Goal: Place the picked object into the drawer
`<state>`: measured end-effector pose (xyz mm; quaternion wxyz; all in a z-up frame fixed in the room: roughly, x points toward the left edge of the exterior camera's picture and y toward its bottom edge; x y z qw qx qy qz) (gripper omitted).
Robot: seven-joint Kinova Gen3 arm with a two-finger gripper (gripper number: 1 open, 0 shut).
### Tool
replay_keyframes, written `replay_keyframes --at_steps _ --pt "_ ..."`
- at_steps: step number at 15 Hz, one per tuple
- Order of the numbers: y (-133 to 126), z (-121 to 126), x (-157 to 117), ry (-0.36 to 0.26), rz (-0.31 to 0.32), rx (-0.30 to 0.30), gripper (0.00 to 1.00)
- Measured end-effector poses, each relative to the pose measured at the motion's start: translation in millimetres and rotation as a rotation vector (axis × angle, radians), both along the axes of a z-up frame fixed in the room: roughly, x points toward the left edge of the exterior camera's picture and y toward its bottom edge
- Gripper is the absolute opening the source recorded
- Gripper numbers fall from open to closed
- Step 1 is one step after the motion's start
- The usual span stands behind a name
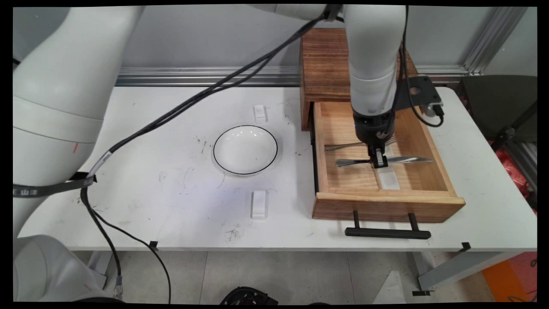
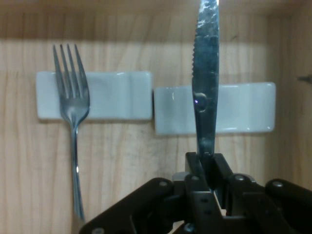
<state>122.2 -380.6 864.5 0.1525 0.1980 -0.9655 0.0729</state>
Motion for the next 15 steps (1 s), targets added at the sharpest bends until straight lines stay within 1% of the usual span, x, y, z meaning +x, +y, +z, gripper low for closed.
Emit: replay_keyframes --at_steps 8,15 --pt "-9.2 -26.3 -9.4 -0.006 0.018 0.003 0.0" --pt "-10.9 -40.0 -5.8 -0.009 0.037 0.014 0.0"
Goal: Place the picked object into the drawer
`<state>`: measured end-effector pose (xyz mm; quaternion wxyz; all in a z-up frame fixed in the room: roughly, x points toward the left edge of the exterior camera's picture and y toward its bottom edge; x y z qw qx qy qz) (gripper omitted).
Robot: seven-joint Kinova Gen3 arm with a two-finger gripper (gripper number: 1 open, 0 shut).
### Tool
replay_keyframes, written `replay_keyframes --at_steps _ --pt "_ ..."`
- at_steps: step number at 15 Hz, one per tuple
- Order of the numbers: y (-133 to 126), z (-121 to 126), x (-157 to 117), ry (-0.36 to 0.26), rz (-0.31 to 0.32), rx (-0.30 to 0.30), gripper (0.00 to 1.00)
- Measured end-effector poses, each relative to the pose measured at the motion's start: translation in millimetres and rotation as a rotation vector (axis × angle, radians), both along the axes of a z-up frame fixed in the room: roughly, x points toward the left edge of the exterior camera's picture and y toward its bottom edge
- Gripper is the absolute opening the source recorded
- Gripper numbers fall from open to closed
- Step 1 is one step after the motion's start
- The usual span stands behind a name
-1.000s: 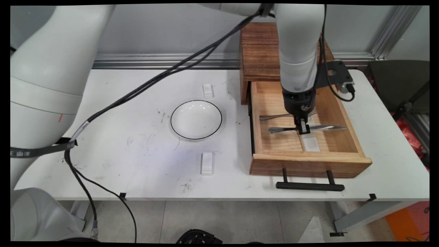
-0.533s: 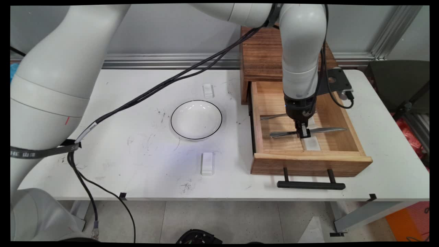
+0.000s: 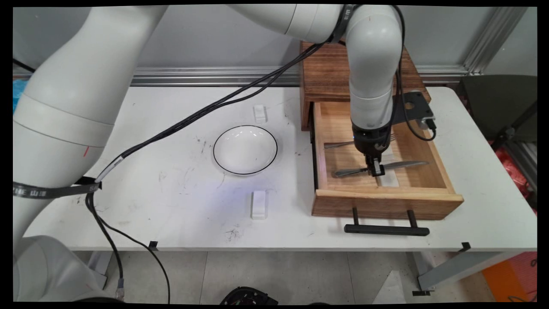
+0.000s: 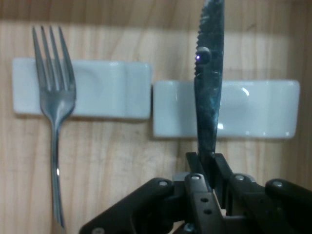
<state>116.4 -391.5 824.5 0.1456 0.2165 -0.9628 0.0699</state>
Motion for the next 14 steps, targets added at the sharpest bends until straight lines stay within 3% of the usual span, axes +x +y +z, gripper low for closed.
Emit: replay_keyframes --at_steps 8,9,14 --pt "1.3 -2.7 13.6 -0.017 -0.001 0.012 0.0" --pt "1.2 -2.7 14.6 -0.017 -0.001 0.011 1.0" --pt "0.4 -0.9 16.3 -0.001 -0.014 0.008 1.0"
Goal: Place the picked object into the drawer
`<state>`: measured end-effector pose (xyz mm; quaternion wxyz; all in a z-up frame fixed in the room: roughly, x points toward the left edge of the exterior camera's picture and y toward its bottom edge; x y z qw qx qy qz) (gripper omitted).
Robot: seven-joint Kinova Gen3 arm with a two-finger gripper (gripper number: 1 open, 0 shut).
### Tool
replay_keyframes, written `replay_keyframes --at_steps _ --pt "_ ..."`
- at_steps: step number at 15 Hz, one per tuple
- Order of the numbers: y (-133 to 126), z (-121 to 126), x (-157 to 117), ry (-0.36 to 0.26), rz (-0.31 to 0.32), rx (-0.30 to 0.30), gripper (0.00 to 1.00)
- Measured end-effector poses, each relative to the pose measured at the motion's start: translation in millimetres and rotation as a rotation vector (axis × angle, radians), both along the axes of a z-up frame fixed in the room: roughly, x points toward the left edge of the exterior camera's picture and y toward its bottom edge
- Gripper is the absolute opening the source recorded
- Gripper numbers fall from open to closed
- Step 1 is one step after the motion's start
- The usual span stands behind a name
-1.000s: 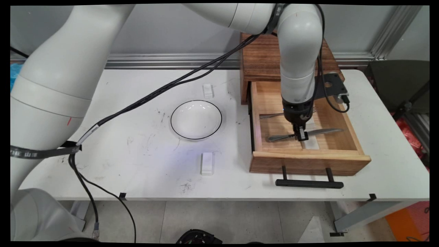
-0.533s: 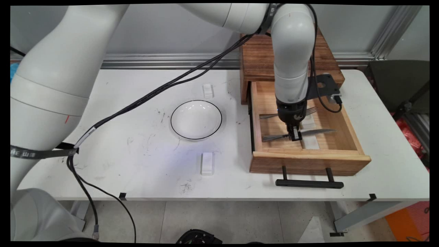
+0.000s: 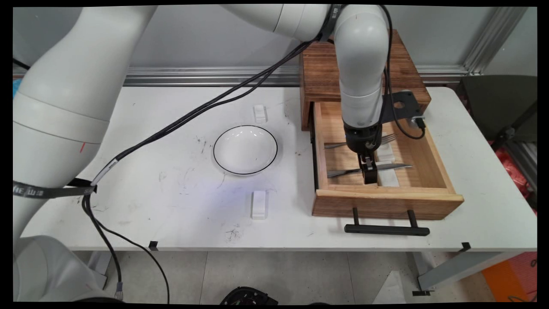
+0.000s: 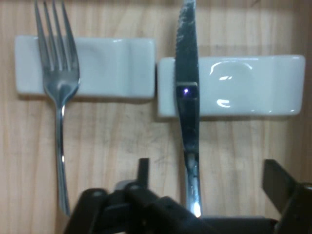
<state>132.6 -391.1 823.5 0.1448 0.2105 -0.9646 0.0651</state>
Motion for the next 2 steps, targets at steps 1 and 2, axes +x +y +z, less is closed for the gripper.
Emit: replay_keyframes --at_steps 1,2 --pt "0.1 1.9 -0.7 0.006 -0.004 -0.001 1.0" --pt "0.2 4.2 -1.1 0.012 -0.008 -0.002 1.0"
